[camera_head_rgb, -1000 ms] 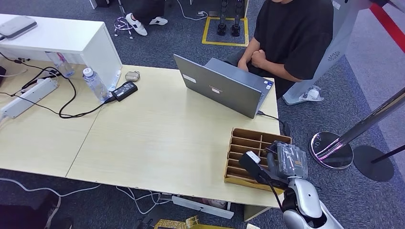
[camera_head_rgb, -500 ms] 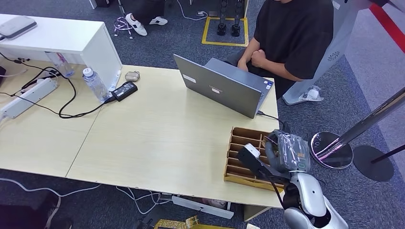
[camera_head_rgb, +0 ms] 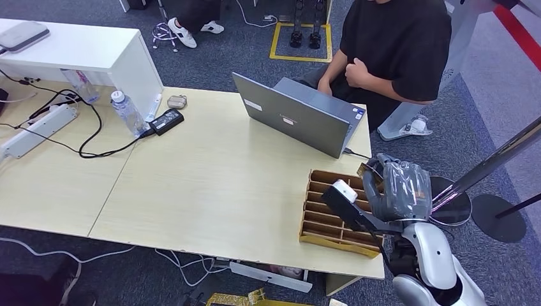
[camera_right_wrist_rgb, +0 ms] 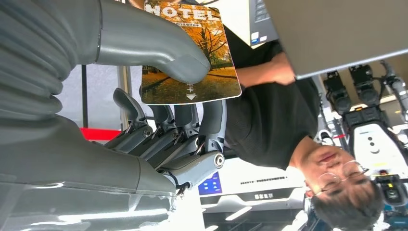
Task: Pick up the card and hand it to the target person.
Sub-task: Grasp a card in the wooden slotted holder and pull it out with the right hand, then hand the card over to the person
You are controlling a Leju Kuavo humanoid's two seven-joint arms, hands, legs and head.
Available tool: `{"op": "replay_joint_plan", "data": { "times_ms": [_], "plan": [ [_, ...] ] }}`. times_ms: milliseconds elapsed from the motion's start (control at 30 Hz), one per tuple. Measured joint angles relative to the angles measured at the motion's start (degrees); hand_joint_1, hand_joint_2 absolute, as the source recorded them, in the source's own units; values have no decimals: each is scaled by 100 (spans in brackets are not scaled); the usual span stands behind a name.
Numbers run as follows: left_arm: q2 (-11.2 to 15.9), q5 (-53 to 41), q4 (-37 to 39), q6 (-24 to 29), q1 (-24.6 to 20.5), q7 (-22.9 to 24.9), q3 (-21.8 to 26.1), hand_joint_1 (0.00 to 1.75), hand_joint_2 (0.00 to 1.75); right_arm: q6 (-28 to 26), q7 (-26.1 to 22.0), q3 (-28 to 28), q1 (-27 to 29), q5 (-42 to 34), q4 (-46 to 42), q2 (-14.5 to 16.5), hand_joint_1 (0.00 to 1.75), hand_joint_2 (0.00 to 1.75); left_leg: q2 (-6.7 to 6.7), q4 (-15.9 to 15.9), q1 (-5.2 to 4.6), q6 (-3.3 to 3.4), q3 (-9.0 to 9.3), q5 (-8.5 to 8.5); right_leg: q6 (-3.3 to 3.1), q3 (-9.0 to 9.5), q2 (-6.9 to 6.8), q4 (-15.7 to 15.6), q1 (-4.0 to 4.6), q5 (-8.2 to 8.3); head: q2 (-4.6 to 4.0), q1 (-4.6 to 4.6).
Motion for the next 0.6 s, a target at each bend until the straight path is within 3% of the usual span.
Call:
{"op": "replay_joint_plan", "data": {
  "times_ms": [333, 600],
  "plan": [
    [-45, -120, 0, -78, -47, 85, -2, 0, 0, 92, -26, -138, -317, -484, 638, -244, 155, 175, -1, 1, 0, 0, -2, 0, 0, 0, -1, 0, 0, 0, 0, -1],
    [-91, -171, 0, -91, -80, 107, -6, 0, 0, 9, -44, -166, -521, -630, 1246, -313, 149, 175, -1, 1, 0, 0, -1, 0, 0, -1, -1, 0, 0, 0, 0, -1]
  ]
}}
